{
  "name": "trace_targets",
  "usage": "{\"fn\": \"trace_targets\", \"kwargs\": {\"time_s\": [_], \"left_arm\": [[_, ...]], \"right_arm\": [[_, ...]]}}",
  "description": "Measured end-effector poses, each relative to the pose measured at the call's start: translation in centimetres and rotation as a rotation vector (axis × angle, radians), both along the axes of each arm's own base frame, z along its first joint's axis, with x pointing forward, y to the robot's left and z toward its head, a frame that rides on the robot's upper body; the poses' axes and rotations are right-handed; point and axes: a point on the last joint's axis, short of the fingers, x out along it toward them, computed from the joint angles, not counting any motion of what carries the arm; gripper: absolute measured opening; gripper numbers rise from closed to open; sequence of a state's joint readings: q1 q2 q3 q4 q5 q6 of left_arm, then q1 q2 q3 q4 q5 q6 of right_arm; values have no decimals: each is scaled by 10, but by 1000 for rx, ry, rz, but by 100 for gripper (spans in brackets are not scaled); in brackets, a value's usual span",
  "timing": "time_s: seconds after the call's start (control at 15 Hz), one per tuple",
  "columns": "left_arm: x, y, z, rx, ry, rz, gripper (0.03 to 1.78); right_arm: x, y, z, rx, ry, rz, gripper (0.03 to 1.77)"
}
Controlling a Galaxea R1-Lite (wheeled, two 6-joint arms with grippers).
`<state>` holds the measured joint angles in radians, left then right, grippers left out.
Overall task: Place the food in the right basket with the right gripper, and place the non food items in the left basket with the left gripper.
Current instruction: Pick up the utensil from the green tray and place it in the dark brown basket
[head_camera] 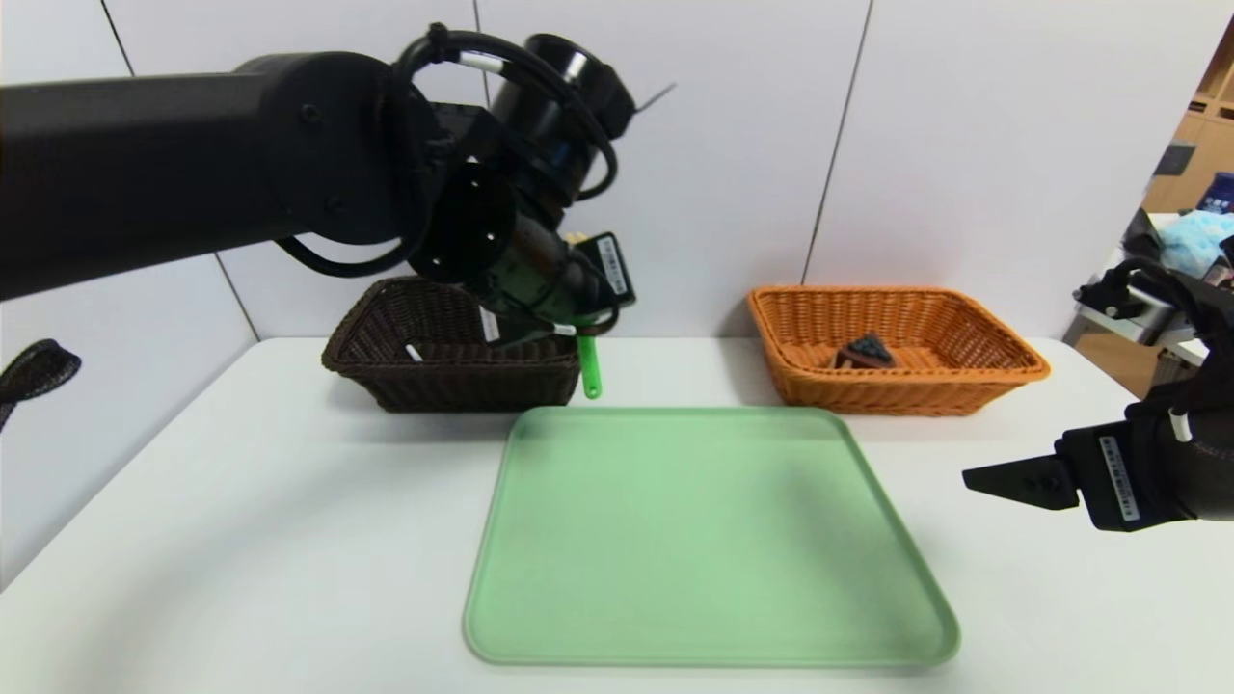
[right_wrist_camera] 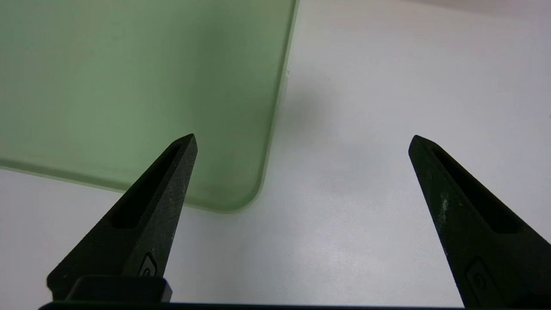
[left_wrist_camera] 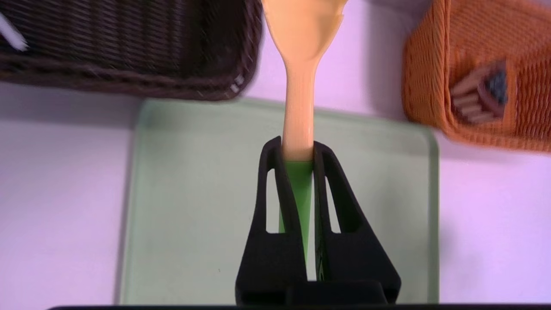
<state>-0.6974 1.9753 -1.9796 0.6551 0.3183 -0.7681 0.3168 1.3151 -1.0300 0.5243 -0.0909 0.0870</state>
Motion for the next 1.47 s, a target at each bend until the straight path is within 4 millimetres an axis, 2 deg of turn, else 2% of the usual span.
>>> {"fn": "trace_targets", "kwargs": {"time_s": [0.33,0.6,0.87,1.47], "left_arm": [[50,75,9,-178,-24,239,12],[82,110,-1,-257,-47,380,12],[102,123,-21,-335,-5,492,13],[103,125,-29,-300,45,511,12]], "right_arm": [[-3,0,-1,-3,4,4,170],[-7,-2,-3,-3,5,3,170],[-12,-4,0,2,-10,-4,170],[-19,-8,5,9,-41,-11,170]]}}
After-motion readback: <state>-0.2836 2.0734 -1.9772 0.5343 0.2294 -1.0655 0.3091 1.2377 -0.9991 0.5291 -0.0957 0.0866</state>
